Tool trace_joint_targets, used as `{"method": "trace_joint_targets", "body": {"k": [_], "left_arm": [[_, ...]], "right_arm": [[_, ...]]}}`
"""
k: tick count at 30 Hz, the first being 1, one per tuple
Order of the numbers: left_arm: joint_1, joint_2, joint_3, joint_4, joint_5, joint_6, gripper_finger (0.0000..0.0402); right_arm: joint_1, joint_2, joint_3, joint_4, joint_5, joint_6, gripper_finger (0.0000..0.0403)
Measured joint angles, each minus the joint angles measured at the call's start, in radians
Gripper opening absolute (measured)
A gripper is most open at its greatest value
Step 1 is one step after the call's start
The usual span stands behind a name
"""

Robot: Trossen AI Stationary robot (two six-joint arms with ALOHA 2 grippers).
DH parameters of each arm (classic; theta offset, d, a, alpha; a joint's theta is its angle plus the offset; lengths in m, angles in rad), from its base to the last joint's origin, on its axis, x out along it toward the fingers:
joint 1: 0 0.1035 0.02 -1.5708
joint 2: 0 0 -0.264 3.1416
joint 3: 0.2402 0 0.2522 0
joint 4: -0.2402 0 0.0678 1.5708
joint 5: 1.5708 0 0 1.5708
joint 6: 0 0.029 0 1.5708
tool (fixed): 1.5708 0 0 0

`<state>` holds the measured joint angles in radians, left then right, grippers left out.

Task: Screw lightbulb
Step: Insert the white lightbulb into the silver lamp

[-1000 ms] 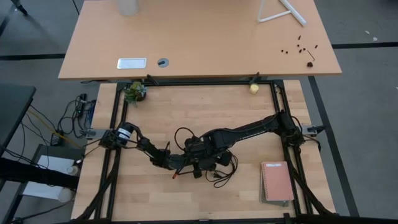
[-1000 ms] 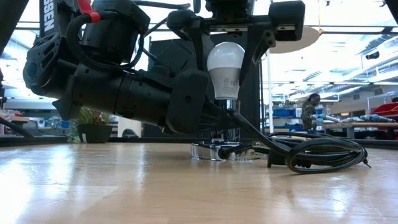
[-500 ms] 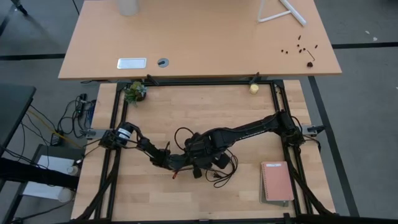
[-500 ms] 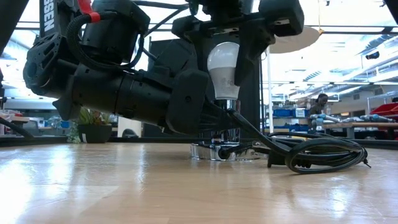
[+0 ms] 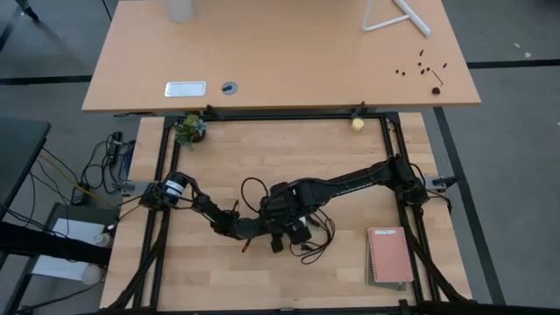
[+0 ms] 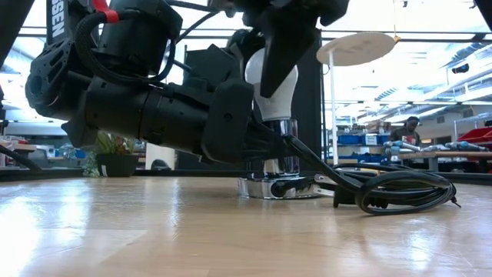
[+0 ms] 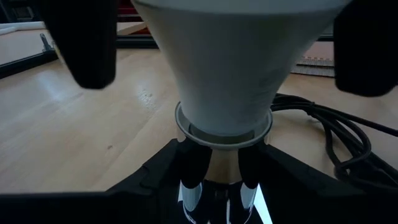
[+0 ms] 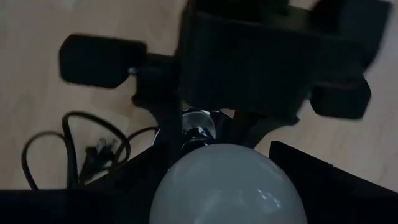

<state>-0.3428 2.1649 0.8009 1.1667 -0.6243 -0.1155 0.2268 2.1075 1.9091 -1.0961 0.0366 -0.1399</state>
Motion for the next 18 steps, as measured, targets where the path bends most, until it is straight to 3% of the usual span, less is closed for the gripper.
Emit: {"method": "trace_joint_targets", "body": {"k": [18], "left_arm": [[0.002, 0.001, 0.000, 0.002, -0.006, -0.005, 0.0185]], "right_arm": [[0.000, 0.000, 0.000, -0.041, 0.079, 0.608, 0.0276]]}}
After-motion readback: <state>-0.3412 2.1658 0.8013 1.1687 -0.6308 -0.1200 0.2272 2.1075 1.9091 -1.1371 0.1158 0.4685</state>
